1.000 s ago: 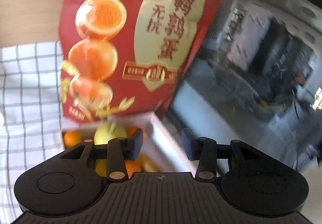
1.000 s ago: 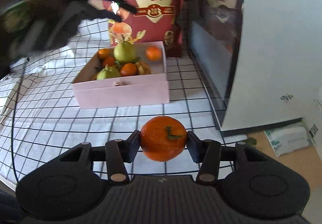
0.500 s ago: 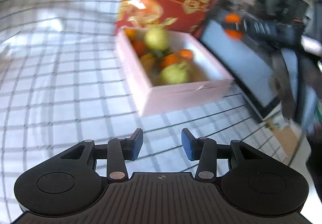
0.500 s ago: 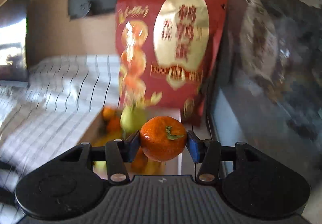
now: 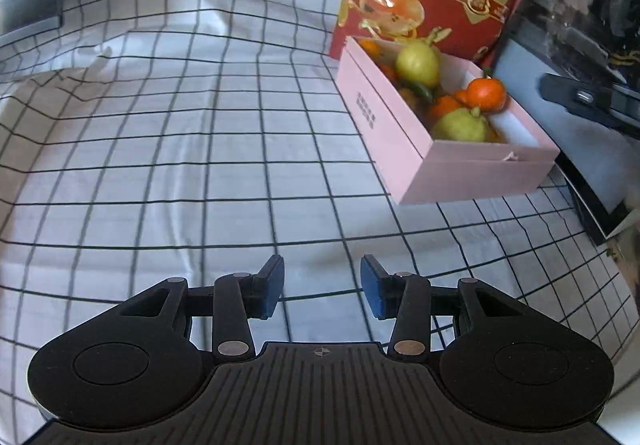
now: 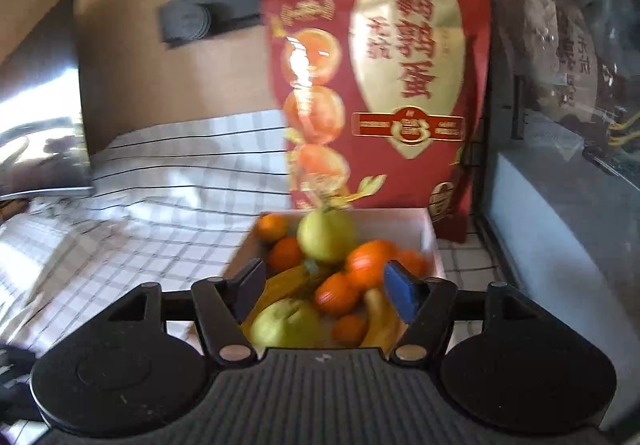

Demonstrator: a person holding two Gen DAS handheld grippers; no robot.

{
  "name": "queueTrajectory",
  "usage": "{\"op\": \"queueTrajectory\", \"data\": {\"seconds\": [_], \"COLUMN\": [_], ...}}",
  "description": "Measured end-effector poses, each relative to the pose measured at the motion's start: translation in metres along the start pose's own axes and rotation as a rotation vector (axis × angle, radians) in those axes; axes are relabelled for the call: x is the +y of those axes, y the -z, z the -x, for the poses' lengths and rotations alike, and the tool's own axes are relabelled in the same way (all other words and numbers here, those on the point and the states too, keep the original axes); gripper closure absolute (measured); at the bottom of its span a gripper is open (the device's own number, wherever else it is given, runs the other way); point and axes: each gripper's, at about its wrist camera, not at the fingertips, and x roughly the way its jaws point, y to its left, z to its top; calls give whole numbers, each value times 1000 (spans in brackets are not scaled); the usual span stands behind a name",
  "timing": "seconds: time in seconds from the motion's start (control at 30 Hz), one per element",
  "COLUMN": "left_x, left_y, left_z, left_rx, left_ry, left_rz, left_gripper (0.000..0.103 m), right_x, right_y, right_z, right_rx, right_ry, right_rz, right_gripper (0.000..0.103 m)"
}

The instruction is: Organize fruits

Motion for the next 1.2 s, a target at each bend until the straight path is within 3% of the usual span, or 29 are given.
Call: {"op": "queueTrajectory", "data": {"seconds": [0.07,0.33,0.4,0.47,0.57,0.73,0.9,0.97,1.2], "left_x": [-6,-38,-46,-54,-67,-71,-71,-74,-73], "left_y": [2,7,9,11,14,22,19,17,17], "left_z": [-8,-22,-26,-30,-36,-37,-41,-43,-43], "left_rx": [2,-38,-59,-76,-107,-174,-188,-188,-190], "left_ry": [2,-51,-59,-48,-82,-123,-141,-158,-160], "left_rz": [-11,-103,-128,-150,-173,-129,-89,-93,-93], "left_gripper": [56,54,47,34,31,30,31,31,31], "right_x": [8,13,13,12,7,-3,-5,-8,-13], "right_y": [13,62,69,76,83,84,86,86,90], "right_z": [14,-5,-13,-19,-27,-32,-33,-36,-39], "right_rx": [12,242,268,283,298,283,275,282,229], "right_ry": [-17,25,54,74,101,183,209,226,216], "right_rz": [-8,17,28,30,19,19,11,2,30], "right_gripper": [20,20,20,20,20,16,9,0,0]}}
